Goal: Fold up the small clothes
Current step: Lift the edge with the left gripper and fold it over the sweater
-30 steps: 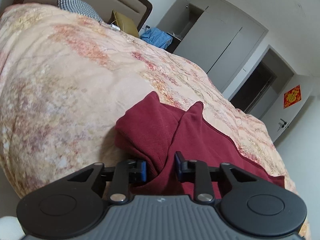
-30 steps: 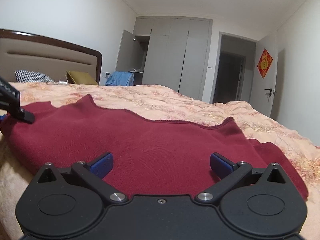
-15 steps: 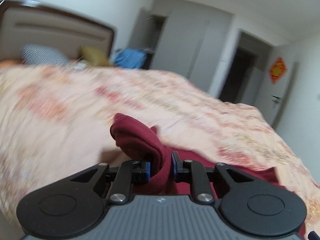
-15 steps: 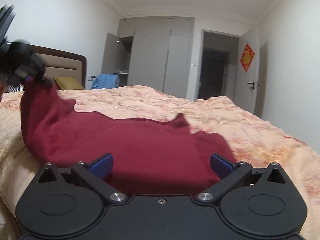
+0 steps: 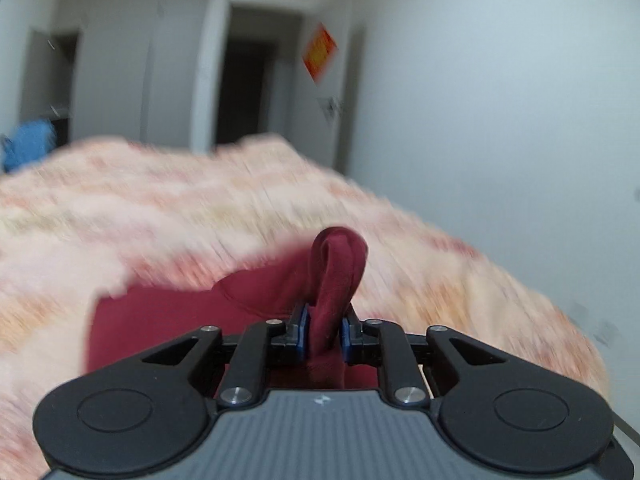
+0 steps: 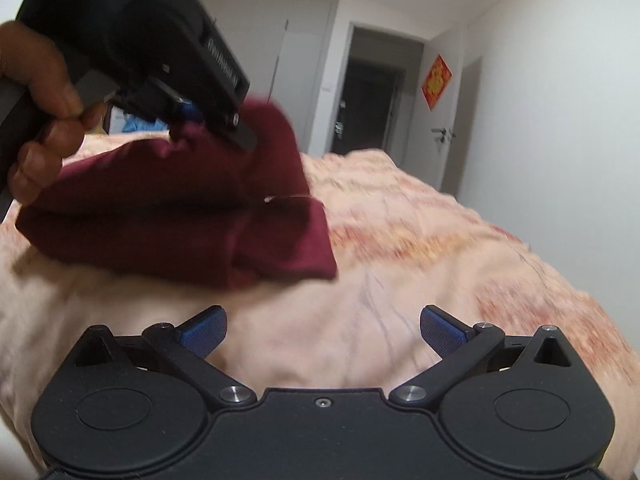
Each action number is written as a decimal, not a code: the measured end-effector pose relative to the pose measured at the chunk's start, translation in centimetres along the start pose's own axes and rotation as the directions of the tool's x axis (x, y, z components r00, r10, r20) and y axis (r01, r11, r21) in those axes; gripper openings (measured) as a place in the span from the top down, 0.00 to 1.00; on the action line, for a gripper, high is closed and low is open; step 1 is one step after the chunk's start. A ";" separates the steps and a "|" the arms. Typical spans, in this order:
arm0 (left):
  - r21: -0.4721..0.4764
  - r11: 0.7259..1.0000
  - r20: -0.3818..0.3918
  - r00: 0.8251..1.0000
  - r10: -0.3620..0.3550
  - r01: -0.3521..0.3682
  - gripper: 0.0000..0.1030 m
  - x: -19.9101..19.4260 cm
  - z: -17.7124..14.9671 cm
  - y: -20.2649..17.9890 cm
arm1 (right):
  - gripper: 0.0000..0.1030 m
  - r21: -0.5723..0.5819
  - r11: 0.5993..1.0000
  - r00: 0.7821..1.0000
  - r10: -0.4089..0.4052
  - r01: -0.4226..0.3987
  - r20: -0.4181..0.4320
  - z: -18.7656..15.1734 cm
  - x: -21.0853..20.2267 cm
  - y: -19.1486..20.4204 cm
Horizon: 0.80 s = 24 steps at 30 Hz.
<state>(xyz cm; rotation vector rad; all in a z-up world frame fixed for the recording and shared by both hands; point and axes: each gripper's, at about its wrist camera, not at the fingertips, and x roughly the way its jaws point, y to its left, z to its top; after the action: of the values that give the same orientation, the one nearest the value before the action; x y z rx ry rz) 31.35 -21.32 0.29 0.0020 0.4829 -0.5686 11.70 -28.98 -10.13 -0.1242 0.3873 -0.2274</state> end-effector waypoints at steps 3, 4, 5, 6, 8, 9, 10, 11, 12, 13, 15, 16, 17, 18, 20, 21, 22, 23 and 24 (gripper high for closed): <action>-0.051 0.998 -0.076 0.996 -0.038 0.034 0.83 1.4 -1.2 0.3 | 0.00 0.018 1.000 1.000 0.005 -0.004 -0.027 -0.7 0.0 -0.2; -0.060 0.997 -0.082 0.996 -0.042 0.037 0.82 1.5 -1.5 0.9 | 0.00 0.025 1.000 0.999 0.009 -0.008 -0.034 -0.8 0.1 -0.2; -0.066 0.997 -0.083 0.996 -0.045 0.040 0.82 1.4 -1.7 1.1 | 0.00 0.031 0.999 0.999 0.010 -0.009 -0.038 -0.8 0.1 -0.2; -0.070 0.997 -0.080 0.996 -0.049 0.043 0.81 1.1 -1.9 1.3 | 0.00 0.037 0.999 0.999 0.010 -0.008 -0.038 -0.8 0.2 -0.2; -0.077 0.996 -0.079 0.995 -0.062 0.056 0.73 0.9 -2.0 1.5 | 0.00 0.048 0.999 0.999 0.010 -0.008 -0.035 -0.6 0.4 -0.2; -0.085 0.994 -0.079 0.994 -0.073 0.067 0.65 0.2 -2.1 1.8 | 0.00 0.052 0.999 0.999 0.011 -0.009 -0.034 -0.5 0.3 -0.1; -0.096 0.992 -0.079 0.993 -0.086 0.078 0.56 0.0 -2.2 2.0 | 0.00 0.056 0.998 0.999 0.011 -0.009 -0.034 -0.4 0.3 -0.1; -0.109 0.990 -0.076 0.992 -0.097 0.089 0.52 -0.2 -2.1 2.1 | 0.00 0.058 0.998 0.999 0.011 -0.009 -0.034 -0.3 0.3 0.0; -0.122 0.988 -0.073 0.991 -0.108 0.099 0.47 -0.3 -2.1 2.3 | 0.00 0.057 0.998 0.999 0.011 -0.009 -0.035 -0.3 0.3 0.1; -0.134 0.985 -0.070 0.991 -0.118 0.108 0.45 -0.5 -2.1 2.4 | 0.00 0.055 0.998 0.999 0.010 -0.008 -0.035 -0.3 0.2 0.1; -0.153 0.980 -0.065 0.989 -0.137 0.126 0.41 -1.0 -2.0 2.7 | 0.00 0.052 0.999 0.999 0.010 -0.008 -0.038 -0.3 0.1 0.2; -0.161 0.978 -0.061 0.988 -0.143 0.132 0.37 -1.3 -2.0 2.8 | 0.00 0.052 0.999 0.999 0.010 -0.008 -0.040 -0.3 0.0 0.3; -0.170 0.976 -0.055 0.988 -0.146 0.135 0.34 -1.6 -2.0 3.0 | 0.00 0.054 0.998 0.999 0.011 -0.009 -0.044 -0.3 0.0 0.3; -0.179 0.975 -0.049 0.988 -0.146 0.135 0.28 -1.9 -2.0 3.2 | 0.00 0.057 0.998 0.999 0.011 -0.009 -0.047 -0.3 0.0 0.3; -0.195 0.974 -0.034 0.991 -0.127 0.118 0.17 -2.7 -1.9 3.7 | 0.00 0.063 0.998 0.999 0.010 -0.007 -0.050 -0.2 0.0 0.3; -0.205 0.973 -0.026 0.994 -0.110 0.102 0.13 -3.1 -1.9 4.0 | 0.00 0.065 0.998 0.999 0.011 -0.007 -0.051 -0.2 0.0 0.4; -0.214 0.973 -0.017 0.995 -0.096 0.090 0.12 -3.6 -1.9 4.3 | 0.00 0.067 0.998 0.999 0.013 -0.009 -0.051 -0.2 -0.1 0.4; -0.225 0.971 -0.011 0.996 -0.084 0.080 0.11 -4.0 -1.9 4.8 | 0.00 0.068 0.998 0.999 0.015 -0.012 -0.050 -0.1 -0.1 0.5; -0.239 0.969 -0.005 0.998 -0.069 0.066 0.08 -4.4 -1.9 5.2 | 0.00 0.068 0.998 0.999 0.018 -0.014 -0.047 0.0 -0.2 0.6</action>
<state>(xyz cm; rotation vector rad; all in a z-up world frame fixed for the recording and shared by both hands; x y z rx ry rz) 29.97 -14.35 -0.11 -0.2411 0.5641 -0.5750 11.64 -28.32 -10.14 -0.0494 0.4270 -0.2277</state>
